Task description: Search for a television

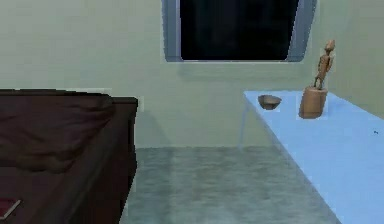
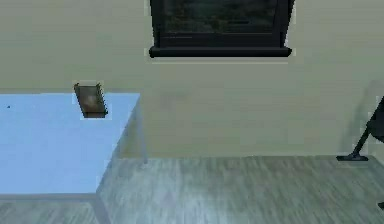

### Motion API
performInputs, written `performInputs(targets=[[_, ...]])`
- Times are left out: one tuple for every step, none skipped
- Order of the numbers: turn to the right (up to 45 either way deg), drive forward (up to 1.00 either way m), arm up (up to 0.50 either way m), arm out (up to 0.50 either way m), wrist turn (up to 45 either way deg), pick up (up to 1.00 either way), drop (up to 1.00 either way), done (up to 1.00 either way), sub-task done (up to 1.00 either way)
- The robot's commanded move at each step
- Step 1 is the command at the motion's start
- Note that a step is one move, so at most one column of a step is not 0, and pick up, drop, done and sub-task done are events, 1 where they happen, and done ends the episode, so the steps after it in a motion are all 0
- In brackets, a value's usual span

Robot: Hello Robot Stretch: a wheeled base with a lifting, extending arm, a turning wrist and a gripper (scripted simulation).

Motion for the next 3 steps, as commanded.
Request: performInputs(targets=[[0.0, 1.00, 0.00, 0.00, 0.0, 0.00, 0.00, 0.00, 0.00], [18.0, 0.00, 0.00, 0.00, 0.0, 0.00, 0.00, 0.00, 0.00], [0.0, 0.00, 0.00, 0.00, 0.0, 0.00, 0.00, 1.00, 0.00]])
